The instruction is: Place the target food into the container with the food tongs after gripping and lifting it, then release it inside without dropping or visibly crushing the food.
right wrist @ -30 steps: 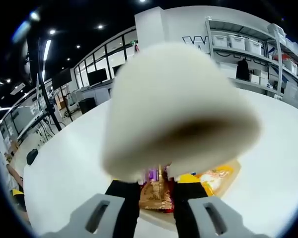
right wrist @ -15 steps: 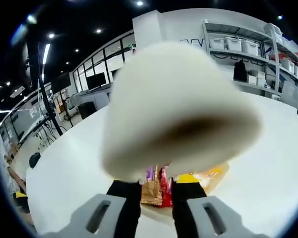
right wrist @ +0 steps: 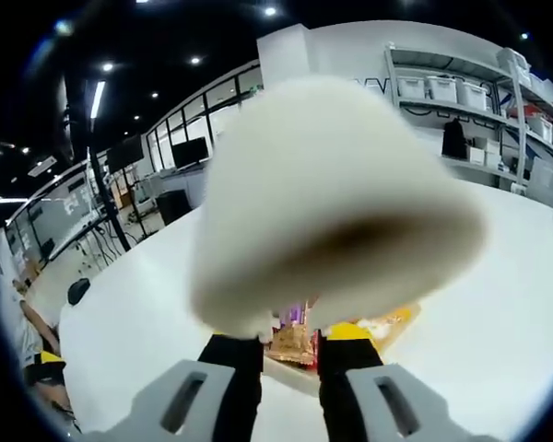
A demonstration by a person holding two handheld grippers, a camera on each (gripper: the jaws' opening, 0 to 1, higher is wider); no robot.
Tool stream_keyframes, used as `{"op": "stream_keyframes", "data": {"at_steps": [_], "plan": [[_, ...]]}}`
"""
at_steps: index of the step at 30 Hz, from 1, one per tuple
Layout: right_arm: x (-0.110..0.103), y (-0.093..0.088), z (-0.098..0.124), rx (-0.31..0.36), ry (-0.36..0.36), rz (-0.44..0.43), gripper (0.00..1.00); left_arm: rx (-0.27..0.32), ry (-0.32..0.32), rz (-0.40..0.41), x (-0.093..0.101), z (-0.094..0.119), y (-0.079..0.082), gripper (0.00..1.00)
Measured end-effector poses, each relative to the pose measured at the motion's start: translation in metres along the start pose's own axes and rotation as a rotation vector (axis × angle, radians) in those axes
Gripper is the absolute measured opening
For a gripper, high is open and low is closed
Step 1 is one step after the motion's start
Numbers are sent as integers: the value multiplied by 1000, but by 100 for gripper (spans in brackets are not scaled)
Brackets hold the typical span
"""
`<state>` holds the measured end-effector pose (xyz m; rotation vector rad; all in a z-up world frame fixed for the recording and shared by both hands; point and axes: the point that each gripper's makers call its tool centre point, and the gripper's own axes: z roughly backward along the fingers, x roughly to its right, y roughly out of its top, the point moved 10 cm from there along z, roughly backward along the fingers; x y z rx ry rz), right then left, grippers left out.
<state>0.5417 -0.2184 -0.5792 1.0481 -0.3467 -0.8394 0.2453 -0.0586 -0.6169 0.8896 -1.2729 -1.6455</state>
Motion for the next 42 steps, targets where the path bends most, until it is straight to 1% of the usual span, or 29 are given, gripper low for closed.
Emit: {"op": "stream_keyframes", "data": {"at_steps": [10,15,16,17,20,28,29,31,36,42], "plan": [[-2,-4,20,2,16,21,17,0,-5,-2,7,2,0,89],[-5,-10,31,10,30,25,17,2,-12,-2,11,2,1,89],[-6,-12,34,9,33,32,17,2,-14,-2,12,1,1,89],[-7,-19,40,3,35,51,17,4,-15,-2,12,1,1,89],[-7,-24,43,1,35,61,17,4,-27,-2,18,-3,2,89],[-6,-42,46,-8,53,39,17,-8,-41,-4,23,-7,-1,89],[-8,-46,47,-15,54,44,17,-8,-44,-1,23,-8,-2,89],[-10,-50,49,-22,41,93,17,-9,-48,6,24,-10,-2,89],[-13,-55,52,-28,40,127,18,-8,-57,15,26,-13,-3,89],[-23,-67,61,-21,56,162,18,-7,-71,27,29,-16,-4,89]]}}
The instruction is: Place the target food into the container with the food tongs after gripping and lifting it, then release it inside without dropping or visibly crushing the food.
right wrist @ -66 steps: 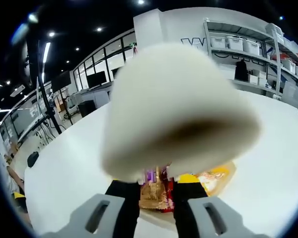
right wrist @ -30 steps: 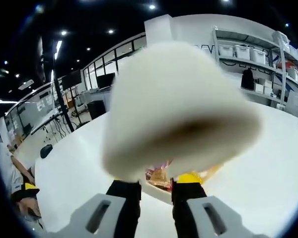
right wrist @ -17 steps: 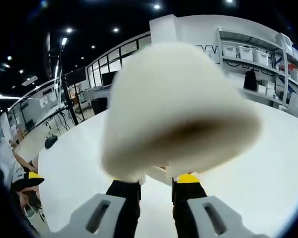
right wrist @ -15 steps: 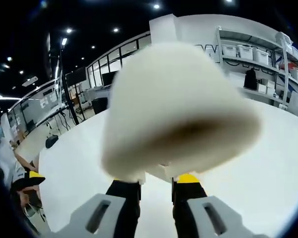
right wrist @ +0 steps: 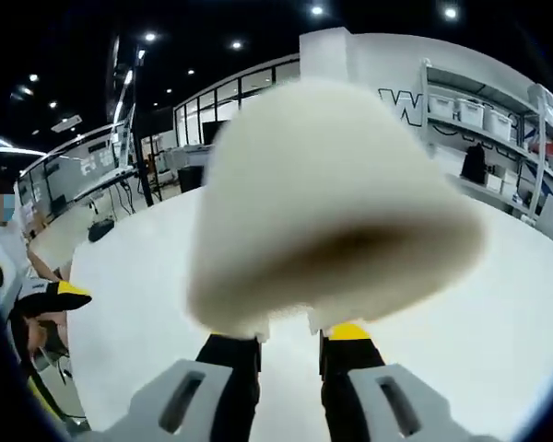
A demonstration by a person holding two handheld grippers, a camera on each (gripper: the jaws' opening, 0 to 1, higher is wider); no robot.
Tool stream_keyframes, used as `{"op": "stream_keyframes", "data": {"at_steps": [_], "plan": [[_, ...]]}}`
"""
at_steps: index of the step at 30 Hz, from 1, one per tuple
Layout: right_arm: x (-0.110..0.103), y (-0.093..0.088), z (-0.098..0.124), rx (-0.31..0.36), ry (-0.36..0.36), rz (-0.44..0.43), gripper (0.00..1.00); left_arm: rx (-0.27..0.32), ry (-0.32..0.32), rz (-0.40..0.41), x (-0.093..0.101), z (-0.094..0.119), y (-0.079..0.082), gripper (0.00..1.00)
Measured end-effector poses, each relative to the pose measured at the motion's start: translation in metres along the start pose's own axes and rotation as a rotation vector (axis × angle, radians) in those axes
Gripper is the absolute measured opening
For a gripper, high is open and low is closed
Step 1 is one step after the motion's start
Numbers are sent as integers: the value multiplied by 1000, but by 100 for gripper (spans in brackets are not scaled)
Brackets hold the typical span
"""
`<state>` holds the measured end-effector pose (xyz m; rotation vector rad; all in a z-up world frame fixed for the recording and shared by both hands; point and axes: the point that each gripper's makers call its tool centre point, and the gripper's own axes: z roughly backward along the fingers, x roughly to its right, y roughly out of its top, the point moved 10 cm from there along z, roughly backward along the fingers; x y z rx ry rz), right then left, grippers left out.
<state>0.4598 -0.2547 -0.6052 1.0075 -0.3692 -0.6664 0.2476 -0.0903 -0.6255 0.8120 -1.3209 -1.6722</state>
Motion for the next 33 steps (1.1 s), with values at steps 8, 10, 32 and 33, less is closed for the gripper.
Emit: {"op": "stream_keyframes", "data": {"at_steps": [8,10,32,33], "plan": [[-16,-21,10,2,17,26,18,-11,-6,9,1,-4,-4,89],[-18,-25,12,1,21,28,18,-10,-5,14,1,-4,-5,89],[-27,-44,37,48,95,-13,19,5,-95,58,1,-25,-1,88],[-28,-45,39,49,96,-10,19,7,-114,61,1,-26,0,88]]}}
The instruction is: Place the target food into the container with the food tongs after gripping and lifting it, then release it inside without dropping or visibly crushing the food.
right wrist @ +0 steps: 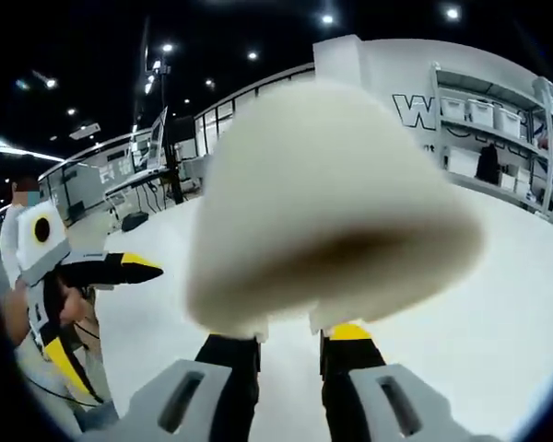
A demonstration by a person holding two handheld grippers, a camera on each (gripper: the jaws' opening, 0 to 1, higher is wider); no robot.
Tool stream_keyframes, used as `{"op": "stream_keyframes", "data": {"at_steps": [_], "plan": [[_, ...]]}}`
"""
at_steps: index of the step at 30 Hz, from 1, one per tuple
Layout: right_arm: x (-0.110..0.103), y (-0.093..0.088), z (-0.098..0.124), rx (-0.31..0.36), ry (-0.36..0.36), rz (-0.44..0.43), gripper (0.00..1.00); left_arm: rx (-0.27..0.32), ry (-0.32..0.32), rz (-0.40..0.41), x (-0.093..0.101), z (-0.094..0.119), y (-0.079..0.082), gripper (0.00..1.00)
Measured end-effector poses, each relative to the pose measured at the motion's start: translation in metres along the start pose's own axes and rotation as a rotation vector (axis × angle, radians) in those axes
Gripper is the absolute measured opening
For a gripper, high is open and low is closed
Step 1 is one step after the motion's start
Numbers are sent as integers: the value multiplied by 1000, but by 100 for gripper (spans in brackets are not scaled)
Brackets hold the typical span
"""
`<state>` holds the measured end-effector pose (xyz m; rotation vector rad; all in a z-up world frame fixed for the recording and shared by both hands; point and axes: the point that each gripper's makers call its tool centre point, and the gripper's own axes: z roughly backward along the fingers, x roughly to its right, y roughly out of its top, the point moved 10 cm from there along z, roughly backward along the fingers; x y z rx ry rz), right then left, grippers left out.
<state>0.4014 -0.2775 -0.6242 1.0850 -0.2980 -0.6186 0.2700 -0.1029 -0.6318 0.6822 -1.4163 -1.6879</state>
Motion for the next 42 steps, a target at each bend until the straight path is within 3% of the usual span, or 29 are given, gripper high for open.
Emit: {"op": "stream_keyframes", "data": {"at_steps": [8,16,19,23,29,39,42], "plan": [[2,-2,10,60,66,-86,19,33,-59,82,-7,-8,4,89],[-1,-10,19,91,96,-61,19,33,-122,57,-5,-17,8,85],[-3,-10,21,135,120,-34,19,51,-139,65,-5,-20,11,84],[-2,-14,22,125,128,-51,19,69,-190,98,-3,-23,13,83],[-4,-16,23,139,141,-50,20,62,-204,98,-5,-25,12,83],[-17,-10,23,197,220,-33,20,94,-236,113,-13,-28,17,83],[-25,-6,24,235,275,-3,20,110,-259,133,-16,-29,19,83]]}}
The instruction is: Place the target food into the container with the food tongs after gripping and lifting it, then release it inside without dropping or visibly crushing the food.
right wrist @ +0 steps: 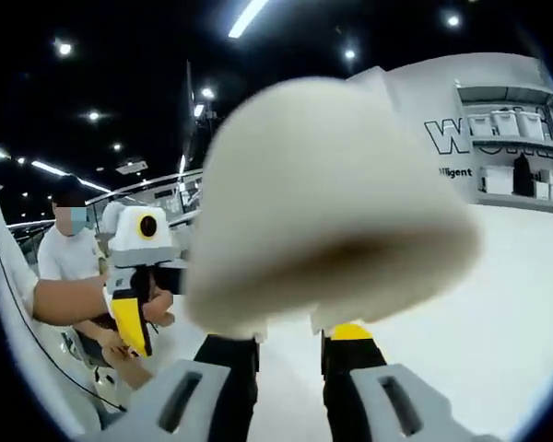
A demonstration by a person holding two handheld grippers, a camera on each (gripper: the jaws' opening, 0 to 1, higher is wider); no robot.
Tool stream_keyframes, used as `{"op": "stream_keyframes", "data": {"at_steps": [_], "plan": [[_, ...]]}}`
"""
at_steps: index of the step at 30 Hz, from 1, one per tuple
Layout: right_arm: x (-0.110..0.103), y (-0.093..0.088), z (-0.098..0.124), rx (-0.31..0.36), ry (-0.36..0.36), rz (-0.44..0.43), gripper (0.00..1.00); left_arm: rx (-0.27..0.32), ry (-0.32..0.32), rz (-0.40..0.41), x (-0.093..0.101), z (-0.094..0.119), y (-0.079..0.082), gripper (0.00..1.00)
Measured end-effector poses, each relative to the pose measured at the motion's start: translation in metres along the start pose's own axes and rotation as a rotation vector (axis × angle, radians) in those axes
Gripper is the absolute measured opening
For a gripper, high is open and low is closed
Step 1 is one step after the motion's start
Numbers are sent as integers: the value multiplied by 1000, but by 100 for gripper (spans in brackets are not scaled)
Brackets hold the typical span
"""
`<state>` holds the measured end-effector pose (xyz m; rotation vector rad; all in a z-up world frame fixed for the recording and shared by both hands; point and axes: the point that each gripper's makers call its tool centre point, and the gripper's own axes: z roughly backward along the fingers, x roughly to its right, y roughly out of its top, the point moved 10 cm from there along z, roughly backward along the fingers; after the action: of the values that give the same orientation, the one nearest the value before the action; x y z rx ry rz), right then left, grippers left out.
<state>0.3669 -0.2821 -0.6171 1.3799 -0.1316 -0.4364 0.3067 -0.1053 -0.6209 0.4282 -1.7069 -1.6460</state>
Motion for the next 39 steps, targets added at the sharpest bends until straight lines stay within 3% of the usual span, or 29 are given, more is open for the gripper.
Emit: {"op": "stream_keyframes", "data": {"at_steps": [4,13,30,33,36,39], "plan": [[-5,3,-3,8,29,23,20,28,-32,28,-2,2,2,83],[-10,9,-5,64,102,-47,20,50,-82,67,-4,4,8,82],[-17,16,-3,115,164,-47,20,89,-176,128,0,1,13,81],[-17,19,0,141,187,-90,20,100,-216,148,0,3,14,76],[-16,20,2,148,201,-102,20,126,-293,157,7,6,14,63],[-17,20,4,159,220,-121,20,119,-306,142,8,5,12,56]]}}
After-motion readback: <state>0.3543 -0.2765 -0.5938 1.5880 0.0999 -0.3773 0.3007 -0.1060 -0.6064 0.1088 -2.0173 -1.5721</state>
